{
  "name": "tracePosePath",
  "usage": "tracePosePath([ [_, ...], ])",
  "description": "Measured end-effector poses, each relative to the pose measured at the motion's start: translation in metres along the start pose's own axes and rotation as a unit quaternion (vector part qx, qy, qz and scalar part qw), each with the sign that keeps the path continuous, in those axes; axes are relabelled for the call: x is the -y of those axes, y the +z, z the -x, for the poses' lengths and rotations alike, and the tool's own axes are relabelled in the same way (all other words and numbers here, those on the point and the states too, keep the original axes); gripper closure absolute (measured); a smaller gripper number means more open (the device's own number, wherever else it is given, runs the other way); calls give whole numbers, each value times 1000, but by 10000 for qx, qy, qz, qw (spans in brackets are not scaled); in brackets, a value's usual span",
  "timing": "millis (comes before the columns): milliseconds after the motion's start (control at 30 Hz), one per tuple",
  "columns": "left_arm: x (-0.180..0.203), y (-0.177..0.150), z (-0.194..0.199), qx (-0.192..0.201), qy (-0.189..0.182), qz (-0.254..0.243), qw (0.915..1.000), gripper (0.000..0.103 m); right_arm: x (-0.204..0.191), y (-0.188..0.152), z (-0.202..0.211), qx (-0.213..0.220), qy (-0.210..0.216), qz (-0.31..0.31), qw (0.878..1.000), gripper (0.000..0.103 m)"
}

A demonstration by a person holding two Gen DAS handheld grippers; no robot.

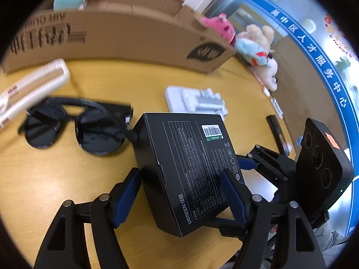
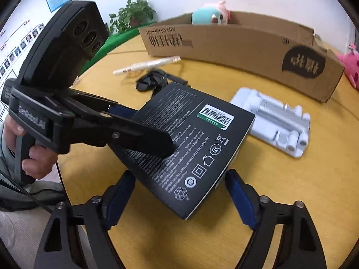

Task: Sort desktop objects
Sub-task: 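Grasp the black UGREEN box with the right tool while the left tool clamps it, then lift the black box with both tools and carry it into the cardboard box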

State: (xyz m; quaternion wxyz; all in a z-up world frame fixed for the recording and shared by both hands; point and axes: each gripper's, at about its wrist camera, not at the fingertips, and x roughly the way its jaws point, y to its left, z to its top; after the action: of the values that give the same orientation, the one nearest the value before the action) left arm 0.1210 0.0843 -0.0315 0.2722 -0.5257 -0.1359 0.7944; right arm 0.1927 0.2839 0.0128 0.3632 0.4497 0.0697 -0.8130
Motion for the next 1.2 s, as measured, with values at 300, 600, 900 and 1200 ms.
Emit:
tracePosePath([
  [300, 23, 40, 57, 871, 132, -443, 9951, 31, -13, 48, 48, 831, -305, 311, 9956, 22],
  [600, 45, 96, 106, 1644, 382, -1078, 9797, 31, -19, 121, 80, 1369, -677, 760, 9853, 22],
  [900, 67, 167, 155, 2350, 649, -1612, 9563, 31, -14, 216, 101, 1882, -852, 1079, 9725, 22],
  [1200, 71, 223, 174, 2583, 635, -1794, 9471, 31, 5, 285, 114, 2112, -953, 1323, 9637, 22],
])
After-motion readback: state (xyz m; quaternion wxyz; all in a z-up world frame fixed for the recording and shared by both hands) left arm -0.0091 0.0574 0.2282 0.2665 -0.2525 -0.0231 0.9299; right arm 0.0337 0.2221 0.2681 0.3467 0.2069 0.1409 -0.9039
